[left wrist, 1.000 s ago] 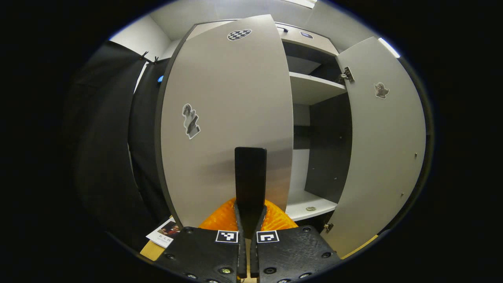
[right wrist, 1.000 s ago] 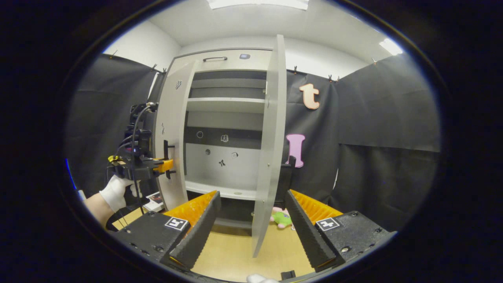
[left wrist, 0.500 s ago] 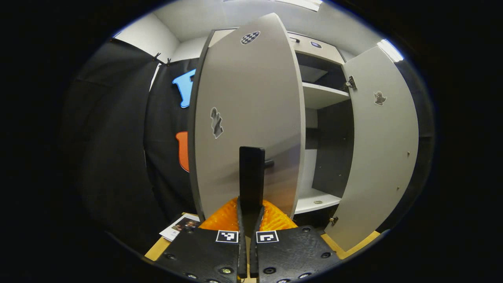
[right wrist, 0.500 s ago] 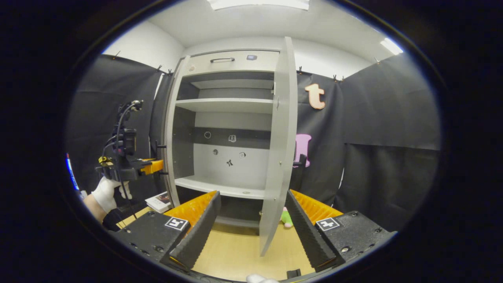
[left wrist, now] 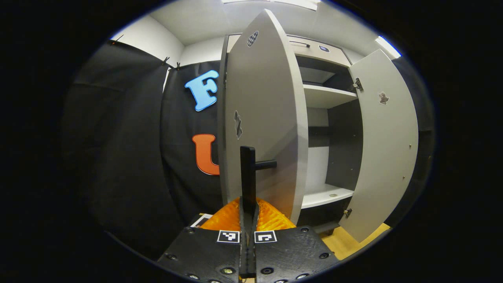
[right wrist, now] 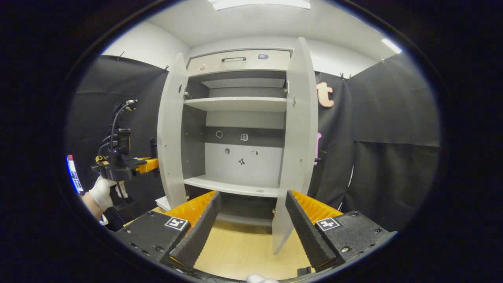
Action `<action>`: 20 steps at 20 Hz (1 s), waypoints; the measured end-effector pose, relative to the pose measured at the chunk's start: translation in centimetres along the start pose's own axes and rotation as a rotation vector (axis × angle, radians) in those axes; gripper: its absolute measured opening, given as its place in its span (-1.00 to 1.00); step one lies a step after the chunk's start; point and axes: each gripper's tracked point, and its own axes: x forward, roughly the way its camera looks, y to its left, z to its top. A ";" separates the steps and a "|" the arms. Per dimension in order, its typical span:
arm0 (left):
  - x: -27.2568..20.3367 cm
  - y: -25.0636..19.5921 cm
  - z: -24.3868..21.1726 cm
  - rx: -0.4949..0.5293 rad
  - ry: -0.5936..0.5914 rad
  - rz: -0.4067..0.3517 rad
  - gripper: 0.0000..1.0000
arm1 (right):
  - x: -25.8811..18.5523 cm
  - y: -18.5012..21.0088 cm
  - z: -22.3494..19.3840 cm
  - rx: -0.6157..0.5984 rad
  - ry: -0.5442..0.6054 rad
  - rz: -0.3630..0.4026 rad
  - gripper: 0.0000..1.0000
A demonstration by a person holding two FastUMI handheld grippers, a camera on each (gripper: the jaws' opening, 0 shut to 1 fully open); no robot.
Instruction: Open the right door of the double-door shoe cabinet with the right hand, and open the left door with the left hand.
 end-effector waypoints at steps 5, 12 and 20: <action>-0.5 2.6 -0.2 -0.009 -0.008 0.006 -1.00 | 0.2 0.8 0.2 0.006 0.002 0.021 1.00; -0.4 6.4 -0.1 0.007 -0.013 0.023 -1.00 | 1.1 2.3 0.1 0.019 0.001 0.041 1.00; 0.0 8.5 -0.3 -0.016 -0.023 -0.052 -1.00 | 1.8 3.4 0.0 0.016 0.012 0.047 1.00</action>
